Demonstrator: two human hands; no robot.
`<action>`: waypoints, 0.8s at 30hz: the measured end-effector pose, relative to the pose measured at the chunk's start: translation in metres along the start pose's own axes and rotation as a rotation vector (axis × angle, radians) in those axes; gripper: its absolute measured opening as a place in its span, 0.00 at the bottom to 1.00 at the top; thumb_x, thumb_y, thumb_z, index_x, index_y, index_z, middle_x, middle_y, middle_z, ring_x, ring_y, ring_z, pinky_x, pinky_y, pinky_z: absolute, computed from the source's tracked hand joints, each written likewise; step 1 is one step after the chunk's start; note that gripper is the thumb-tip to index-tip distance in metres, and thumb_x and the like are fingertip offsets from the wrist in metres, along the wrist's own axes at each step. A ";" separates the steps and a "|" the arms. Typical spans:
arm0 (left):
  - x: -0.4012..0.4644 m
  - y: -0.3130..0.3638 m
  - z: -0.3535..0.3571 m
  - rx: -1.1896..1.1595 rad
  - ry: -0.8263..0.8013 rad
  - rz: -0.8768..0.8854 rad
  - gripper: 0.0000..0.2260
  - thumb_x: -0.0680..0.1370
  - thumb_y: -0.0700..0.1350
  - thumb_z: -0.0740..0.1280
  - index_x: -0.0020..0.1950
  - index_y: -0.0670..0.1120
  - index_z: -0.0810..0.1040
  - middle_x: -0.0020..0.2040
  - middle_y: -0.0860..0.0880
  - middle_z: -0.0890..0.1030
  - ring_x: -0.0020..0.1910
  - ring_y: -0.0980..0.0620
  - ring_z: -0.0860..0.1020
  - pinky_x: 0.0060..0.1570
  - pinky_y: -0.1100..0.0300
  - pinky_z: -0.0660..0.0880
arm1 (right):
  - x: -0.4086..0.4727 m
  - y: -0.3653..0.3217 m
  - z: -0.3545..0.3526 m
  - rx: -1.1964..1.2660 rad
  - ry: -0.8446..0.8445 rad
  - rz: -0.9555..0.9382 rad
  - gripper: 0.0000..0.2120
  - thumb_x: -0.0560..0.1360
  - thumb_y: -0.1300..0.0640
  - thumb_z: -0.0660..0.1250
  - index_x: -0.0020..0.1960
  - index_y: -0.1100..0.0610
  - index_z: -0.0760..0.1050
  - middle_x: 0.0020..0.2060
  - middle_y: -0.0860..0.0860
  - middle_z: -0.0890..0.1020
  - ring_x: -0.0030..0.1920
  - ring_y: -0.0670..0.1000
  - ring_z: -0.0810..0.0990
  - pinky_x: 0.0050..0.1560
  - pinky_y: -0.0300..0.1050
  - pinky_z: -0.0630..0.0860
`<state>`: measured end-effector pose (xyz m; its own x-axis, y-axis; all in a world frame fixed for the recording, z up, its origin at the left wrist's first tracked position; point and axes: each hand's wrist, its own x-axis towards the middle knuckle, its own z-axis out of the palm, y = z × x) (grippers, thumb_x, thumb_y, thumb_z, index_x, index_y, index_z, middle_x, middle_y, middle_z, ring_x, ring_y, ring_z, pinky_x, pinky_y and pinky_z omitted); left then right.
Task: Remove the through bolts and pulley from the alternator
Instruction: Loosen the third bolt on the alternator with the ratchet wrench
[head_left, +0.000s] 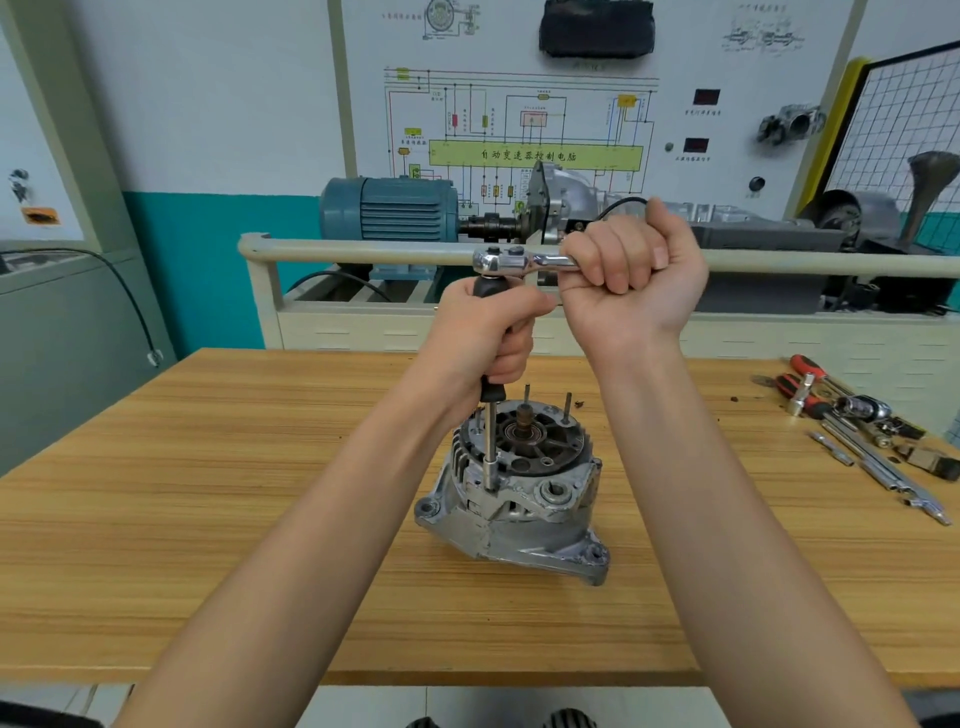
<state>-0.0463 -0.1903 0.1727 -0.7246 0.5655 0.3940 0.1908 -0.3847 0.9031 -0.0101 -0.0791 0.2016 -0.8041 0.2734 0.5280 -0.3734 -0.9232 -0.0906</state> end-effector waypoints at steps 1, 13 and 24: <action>0.000 -0.001 0.001 0.013 0.040 0.008 0.22 0.76 0.32 0.62 0.25 0.48 0.61 0.19 0.52 0.59 0.17 0.56 0.54 0.21 0.69 0.53 | -0.004 0.001 0.002 -0.027 -0.012 -0.038 0.22 0.72 0.61 0.57 0.19 0.55 0.60 0.15 0.47 0.59 0.16 0.46 0.57 0.21 0.39 0.55; -0.002 -0.003 0.013 0.070 0.227 0.060 0.22 0.75 0.33 0.65 0.25 0.49 0.63 0.19 0.55 0.62 0.18 0.57 0.56 0.19 0.69 0.54 | -0.055 0.046 0.015 -0.786 -0.342 -0.736 0.20 0.72 0.64 0.60 0.24 0.52 0.59 0.18 0.51 0.61 0.21 0.47 0.60 0.28 0.43 0.57; -0.001 -0.001 -0.004 0.011 -0.002 0.011 0.20 0.75 0.33 0.64 0.25 0.47 0.66 0.19 0.51 0.62 0.17 0.54 0.58 0.21 0.67 0.57 | 0.012 -0.003 0.002 0.028 0.077 0.094 0.28 0.79 0.58 0.53 0.19 0.55 0.58 0.14 0.48 0.58 0.15 0.47 0.56 0.21 0.38 0.53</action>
<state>-0.0481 -0.1937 0.1710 -0.7212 0.5627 0.4040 0.2059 -0.3828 0.9006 -0.0180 -0.0735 0.2097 -0.8686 0.2041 0.4516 -0.2823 -0.9527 -0.1125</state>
